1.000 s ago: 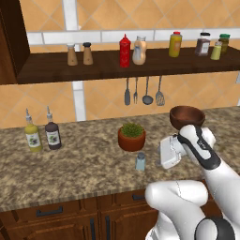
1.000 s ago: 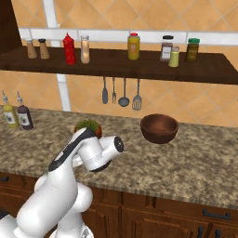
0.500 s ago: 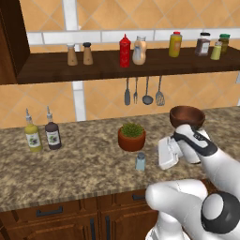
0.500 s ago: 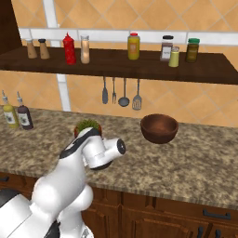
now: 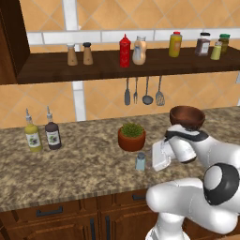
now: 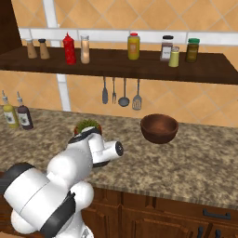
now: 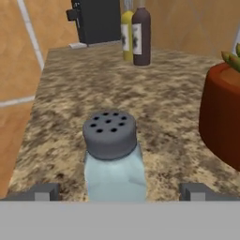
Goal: Put the shaker and condiment bottle from the counter next to their counterparts in the cabinet.
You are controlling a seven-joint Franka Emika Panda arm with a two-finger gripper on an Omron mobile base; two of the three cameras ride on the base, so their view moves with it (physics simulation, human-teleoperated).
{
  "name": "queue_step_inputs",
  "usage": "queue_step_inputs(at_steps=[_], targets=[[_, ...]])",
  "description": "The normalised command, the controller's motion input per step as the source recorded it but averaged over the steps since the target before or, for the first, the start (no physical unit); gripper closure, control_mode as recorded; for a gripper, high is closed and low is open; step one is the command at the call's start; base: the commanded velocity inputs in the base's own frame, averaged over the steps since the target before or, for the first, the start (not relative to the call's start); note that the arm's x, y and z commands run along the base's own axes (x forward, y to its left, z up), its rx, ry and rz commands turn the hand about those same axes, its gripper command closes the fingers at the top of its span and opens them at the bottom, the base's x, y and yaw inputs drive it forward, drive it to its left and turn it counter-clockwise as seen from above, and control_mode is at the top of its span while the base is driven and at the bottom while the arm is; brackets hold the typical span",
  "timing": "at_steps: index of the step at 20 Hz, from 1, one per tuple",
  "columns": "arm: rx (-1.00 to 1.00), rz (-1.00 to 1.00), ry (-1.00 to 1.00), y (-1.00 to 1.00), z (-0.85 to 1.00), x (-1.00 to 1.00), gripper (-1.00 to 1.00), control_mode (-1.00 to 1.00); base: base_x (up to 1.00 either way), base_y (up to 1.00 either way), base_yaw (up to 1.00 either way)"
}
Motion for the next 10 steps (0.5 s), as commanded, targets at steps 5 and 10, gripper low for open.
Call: queue_step_inputs(at_steps=[5,10], targets=[[0.03,-0.08,0.0,0.32,-0.38,0.0,-1.0,-1.0,0.0,0.0,0.0],[0.01,-0.08,0.0,0.47,-0.4,0.0,-1.0,-1.0,0.0,0.0,0.0]])
